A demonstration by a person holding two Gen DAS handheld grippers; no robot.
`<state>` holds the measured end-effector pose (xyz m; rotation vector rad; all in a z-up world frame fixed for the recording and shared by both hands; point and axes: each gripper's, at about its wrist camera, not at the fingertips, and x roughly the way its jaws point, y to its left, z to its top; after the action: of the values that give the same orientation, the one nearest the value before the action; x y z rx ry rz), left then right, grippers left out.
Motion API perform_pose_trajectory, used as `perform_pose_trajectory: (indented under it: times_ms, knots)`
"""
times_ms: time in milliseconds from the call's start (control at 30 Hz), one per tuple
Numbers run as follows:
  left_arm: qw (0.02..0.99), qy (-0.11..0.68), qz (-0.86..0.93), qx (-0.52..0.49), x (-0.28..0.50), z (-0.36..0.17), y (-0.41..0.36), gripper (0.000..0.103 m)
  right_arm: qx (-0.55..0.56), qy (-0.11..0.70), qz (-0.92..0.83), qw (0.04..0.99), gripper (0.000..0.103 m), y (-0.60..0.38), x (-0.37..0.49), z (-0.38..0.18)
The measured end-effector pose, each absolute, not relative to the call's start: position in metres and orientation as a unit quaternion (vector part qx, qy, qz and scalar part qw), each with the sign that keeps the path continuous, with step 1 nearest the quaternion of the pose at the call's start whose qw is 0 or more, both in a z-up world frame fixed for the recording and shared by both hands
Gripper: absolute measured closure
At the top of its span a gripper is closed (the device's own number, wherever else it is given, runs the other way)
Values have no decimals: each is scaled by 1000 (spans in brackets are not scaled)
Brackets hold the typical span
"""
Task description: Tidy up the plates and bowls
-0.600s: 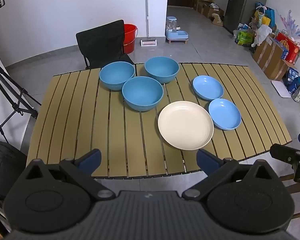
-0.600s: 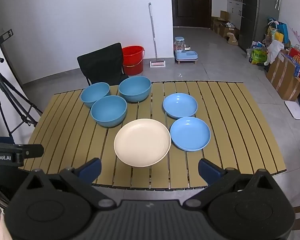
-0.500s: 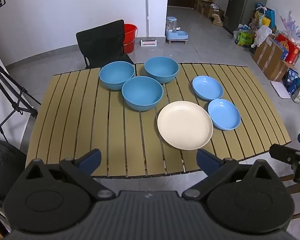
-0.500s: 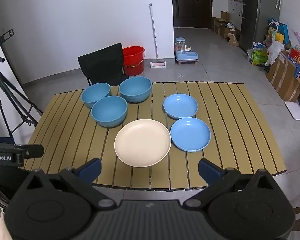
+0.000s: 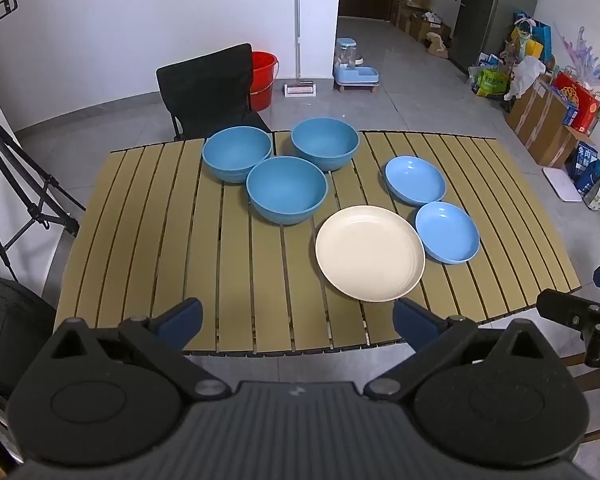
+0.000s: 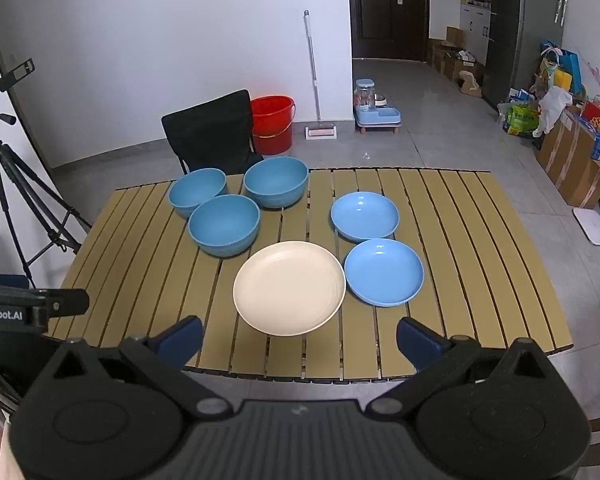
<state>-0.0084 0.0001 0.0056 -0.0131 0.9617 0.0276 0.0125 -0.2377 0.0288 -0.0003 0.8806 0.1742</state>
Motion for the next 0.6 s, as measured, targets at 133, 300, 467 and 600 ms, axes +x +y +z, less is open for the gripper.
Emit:
perform_pose_trajectory:
  times_ms: [133,300,467,600]
  knots:
    - [886,463,12,-7,-8,6,0,0,-4,422,87,902,0,-238,11,34]
    - [885,465,8,-7,-7,9,-1,0,-4,421,87,903,0,-238,11,35]
    - [887,462,5,-8,-8,13,-3,0,-4,421,88,903,0,-238,11,36]
    - [887,461,5,-8,-10,14,-2,0,-4,419,89,903,0,-237,11,38]
